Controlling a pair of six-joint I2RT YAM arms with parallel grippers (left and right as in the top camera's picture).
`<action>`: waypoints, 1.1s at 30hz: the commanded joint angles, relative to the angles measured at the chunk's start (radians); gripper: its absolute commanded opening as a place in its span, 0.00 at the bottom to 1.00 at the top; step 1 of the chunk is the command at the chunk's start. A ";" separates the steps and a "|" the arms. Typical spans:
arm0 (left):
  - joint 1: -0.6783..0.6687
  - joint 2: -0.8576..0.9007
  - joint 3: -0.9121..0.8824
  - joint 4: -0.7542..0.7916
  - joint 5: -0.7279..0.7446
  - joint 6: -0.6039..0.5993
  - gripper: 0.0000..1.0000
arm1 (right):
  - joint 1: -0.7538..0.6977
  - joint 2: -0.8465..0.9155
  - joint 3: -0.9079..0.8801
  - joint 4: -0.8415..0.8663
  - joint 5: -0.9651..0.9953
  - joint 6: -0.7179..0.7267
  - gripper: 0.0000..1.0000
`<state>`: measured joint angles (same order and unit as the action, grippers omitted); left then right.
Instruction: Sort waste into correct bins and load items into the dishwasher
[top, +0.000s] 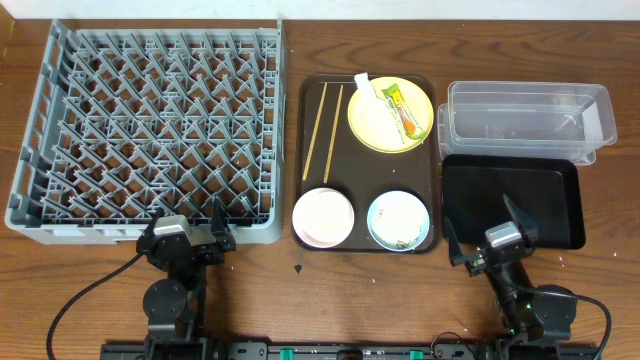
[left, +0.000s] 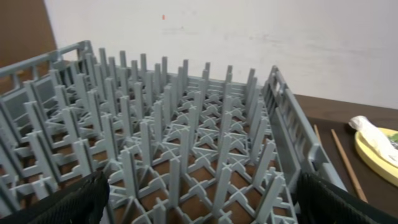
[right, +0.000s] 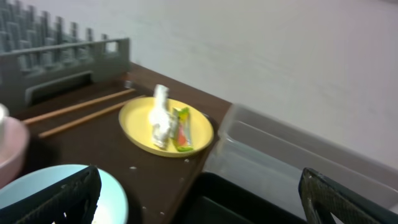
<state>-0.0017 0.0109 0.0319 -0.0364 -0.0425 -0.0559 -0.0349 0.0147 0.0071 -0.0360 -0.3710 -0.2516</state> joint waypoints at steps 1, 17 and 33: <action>0.002 -0.006 -0.027 0.062 0.115 -0.010 0.97 | -0.003 -0.003 -0.001 0.027 -0.137 0.003 0.99; 0.002 0.386 0.607 -0.331 0.318 -0.140 0.97 | -0.003 0.407 0.565 -0.299 -0.166 0.241 0.99; 0.002 0.877 1.140 -0.816 0.454 -0.142 0.97 | 0.044 1.168 1.141 -0.449 -0.528 0.431 0.99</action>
<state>-0.0017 0.8852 1.1545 -0.8459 0.3561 -0.1879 -0.0311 1.1183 1.1007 -0.5255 -0.6971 0.0849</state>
